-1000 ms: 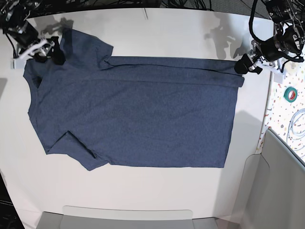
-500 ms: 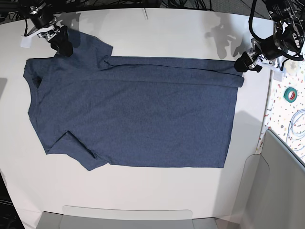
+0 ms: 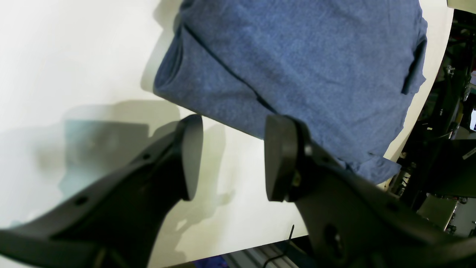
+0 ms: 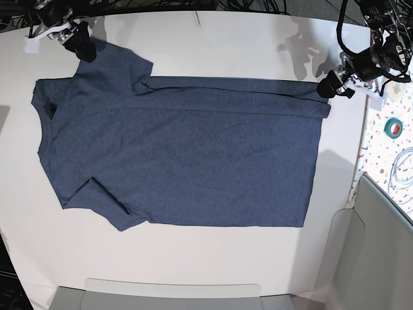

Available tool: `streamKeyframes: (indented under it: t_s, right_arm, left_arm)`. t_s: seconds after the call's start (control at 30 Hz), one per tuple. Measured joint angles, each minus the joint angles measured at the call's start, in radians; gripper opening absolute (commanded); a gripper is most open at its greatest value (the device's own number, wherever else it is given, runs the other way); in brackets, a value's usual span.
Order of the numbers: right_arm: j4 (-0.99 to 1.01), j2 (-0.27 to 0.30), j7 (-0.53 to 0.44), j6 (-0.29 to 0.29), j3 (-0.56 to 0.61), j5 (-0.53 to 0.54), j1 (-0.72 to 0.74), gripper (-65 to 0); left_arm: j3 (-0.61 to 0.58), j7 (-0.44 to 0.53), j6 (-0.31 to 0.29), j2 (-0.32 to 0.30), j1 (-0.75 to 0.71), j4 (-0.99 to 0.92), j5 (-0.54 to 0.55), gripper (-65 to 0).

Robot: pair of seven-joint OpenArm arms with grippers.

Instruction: Layout the t-shirt on the table in an organized manner, then fold the t-shirt properly

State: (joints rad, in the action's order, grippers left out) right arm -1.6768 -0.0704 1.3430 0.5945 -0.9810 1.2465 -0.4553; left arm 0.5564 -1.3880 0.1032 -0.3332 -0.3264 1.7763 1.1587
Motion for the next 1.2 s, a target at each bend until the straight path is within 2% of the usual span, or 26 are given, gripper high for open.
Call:
streamKeyframes:
  t_s: [0.1,0.2,0.3,0.6,0.67,0.83,0.87,1.03,1.2]
  right_arm:
    - [-0.046,0.000,0.009,-0.092,-0.002,-0.029,-0.005,-10.0]
    - [-0.056,0.000,0.013,-0.143,-0.002,-0.035,-0.004,-10.0]
    - [-0.055,0.000,0.011,-0.147,0.016,-0.037,-0.002,-10.0]
    - [-0.053,-0.002,0.007,-0.147,0.164,-0.044,0.029,-10.8]
    - [-0.054,-0.002,0.003,-0.147,0.165,-0.048,0.029,-18.0]
    - [-0.046,-0.004,0.044,-0.163,0.171,-0.119,0.023,-62.4]
    - [-0.045,-0.005,0.047,-0.163,0.171,-0.121,0.020,-65.0]
    - [-0.090,-0.005,0.068,-0.167,0.171,-0.121,0.049,-65.0]
    - [-0.161,-0.005,0.056,-0.169,0.171,-0.106,0.153,-65.0]
  left_arm:
    - [0.000,0.000,0.000,0.000,0.000,0.000,0.000,-37.9]
    - [0.000,0.000,0.000,0.000,0.000,0.000,0.000,-37.9]
    - [0.000,0.000,0.000,0.000,0.000,0.000,0.000,-37.9]
    - [0.000,0.000,0.000,0.000,0.000,0.000,0.000,-37.9]
    - [0.000,0.000,0.000,0.000,-0.001,0.000,0.000,-38.0]
    - [0.000,0.000,0.000,0.000,0.000,0.000,0.000,-38.0]
    - [0.000,0.000,0.000,0.000,0.000,0.000,0.000,-38.0]
    - [0.000,0.000,0.000,0.000,0.000,0.000,0.000,-38.0]
    - [0.000,0.000,0.000,0.000,0.000,0.000,0.000,-38.0]
